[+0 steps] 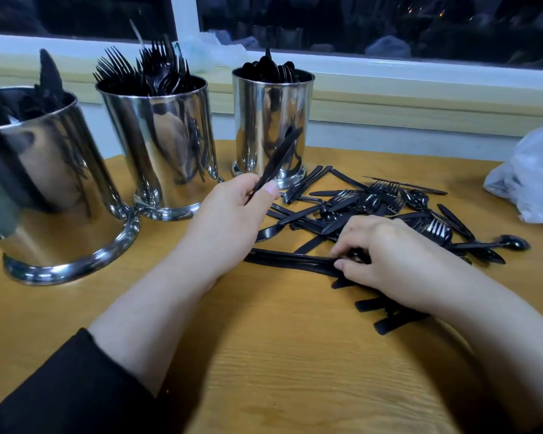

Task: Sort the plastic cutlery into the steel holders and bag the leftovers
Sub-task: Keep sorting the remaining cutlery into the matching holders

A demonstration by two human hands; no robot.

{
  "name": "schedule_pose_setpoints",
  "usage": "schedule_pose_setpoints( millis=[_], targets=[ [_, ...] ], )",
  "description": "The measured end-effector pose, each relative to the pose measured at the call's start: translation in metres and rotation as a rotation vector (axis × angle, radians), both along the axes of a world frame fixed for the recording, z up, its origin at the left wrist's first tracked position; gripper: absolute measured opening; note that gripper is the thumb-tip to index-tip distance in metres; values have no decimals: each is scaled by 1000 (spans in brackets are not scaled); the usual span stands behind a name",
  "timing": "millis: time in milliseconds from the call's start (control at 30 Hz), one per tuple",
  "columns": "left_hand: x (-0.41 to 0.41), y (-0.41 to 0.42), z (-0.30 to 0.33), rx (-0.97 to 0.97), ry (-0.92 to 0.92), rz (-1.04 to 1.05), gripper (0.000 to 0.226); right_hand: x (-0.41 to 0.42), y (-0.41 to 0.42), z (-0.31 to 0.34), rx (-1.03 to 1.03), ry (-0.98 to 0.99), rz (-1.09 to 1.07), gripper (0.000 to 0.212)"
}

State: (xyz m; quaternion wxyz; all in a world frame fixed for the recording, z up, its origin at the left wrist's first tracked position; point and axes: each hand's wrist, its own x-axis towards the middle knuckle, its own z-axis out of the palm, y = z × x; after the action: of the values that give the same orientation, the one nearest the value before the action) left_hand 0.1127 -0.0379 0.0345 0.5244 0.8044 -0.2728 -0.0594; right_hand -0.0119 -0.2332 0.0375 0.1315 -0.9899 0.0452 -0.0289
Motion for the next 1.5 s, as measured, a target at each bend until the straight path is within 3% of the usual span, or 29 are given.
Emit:
schedule_pose_setpoints(
  millis=[133,233,400,600,733,833,933,1033,1300,1500],
  targets=[
    [-1,0,1,-28,8,-13,30,1,0,-3,24,-40,-17,11],
    [-2,-1,0,38,-82,-35,28,2,-1,-4,12,-68,-15,14],
    [-2,-2,-2,168,-167,-48,27,1,-3,2,69,-302,-14,16],
    [-8,-5,-6,262,-102,-281,30,2,-5,2,84,-495,-2,19],
    [-5,-5,-10,223,-69,-199,30,-1,-11,6,181,-614,-135,25],
    [-1,-4,-10,153,-60,-85,28,-6,-19,7,173,-383,-113,12],
    [0,-5,-9,99,-59,-42,34,-7,-19,6,74,-84,-21,19],
    [0,-6,-10,105,-61,-9,40,-5,-17,3,22,40,-6,25],
    [-4,-6,-6,71,-73,1,46,-3,-14,2,-24,45,21,15],
    [-5,-5,-5,33,-53,-11,31,-2,-11,-1,-50,-73,21,17]
  ],
)
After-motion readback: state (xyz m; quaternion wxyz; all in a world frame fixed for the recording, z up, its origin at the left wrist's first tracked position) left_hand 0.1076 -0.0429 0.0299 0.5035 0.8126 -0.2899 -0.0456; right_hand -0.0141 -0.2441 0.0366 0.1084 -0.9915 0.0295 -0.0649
